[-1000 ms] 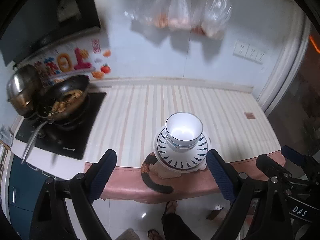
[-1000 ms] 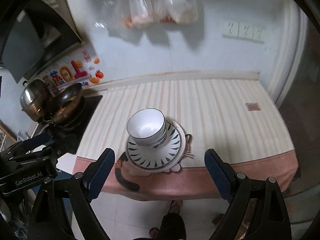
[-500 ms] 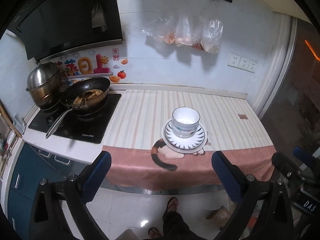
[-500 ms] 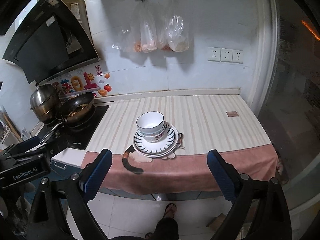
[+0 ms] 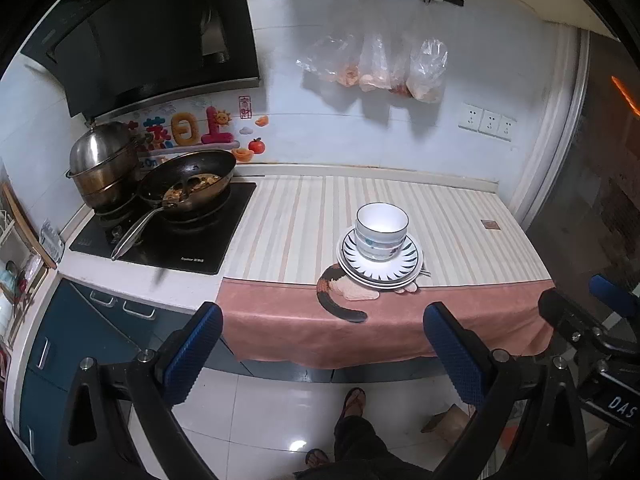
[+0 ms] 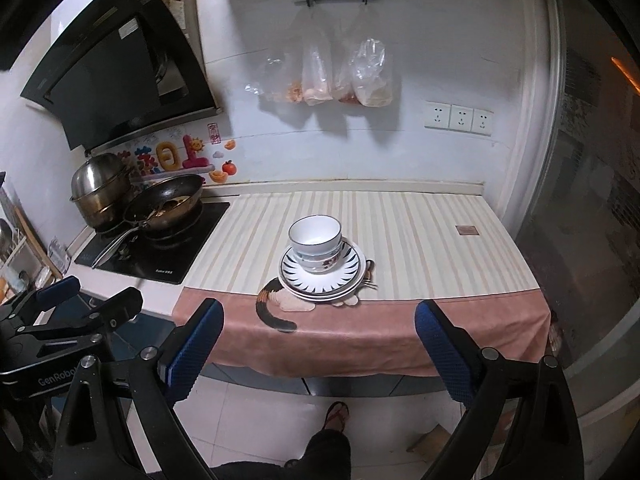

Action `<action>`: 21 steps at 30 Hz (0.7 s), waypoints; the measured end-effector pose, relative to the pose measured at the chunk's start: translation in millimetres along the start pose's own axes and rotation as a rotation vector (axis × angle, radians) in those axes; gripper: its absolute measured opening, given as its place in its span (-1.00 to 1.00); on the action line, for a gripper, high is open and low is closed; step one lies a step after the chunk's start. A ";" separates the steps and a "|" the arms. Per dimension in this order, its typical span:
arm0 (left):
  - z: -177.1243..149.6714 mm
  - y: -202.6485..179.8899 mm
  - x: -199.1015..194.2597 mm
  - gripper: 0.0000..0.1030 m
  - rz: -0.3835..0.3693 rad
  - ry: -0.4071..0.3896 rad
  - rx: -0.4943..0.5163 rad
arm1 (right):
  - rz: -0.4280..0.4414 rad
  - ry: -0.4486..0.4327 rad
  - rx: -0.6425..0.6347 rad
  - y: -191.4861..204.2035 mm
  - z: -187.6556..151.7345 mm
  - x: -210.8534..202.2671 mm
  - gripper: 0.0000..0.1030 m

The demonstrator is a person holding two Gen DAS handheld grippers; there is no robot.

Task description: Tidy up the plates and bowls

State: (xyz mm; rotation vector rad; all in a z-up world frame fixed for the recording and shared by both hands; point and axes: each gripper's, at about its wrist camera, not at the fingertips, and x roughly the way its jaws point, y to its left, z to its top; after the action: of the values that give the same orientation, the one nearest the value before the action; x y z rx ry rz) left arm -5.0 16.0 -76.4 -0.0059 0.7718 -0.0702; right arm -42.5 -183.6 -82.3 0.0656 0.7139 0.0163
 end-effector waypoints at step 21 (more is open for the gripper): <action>-1.4 4.9 -10.6 1.00 0.016 -0.040 0.028 | -0.016 -0.004 -0.010 3.9 1.6 3.4 0.92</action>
State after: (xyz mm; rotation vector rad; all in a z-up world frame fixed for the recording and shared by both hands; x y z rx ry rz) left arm -13.3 21.7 -70.2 0.0254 0.7307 -0.0653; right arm -38.9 -179.7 -83.0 0.0503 0.7098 0.0042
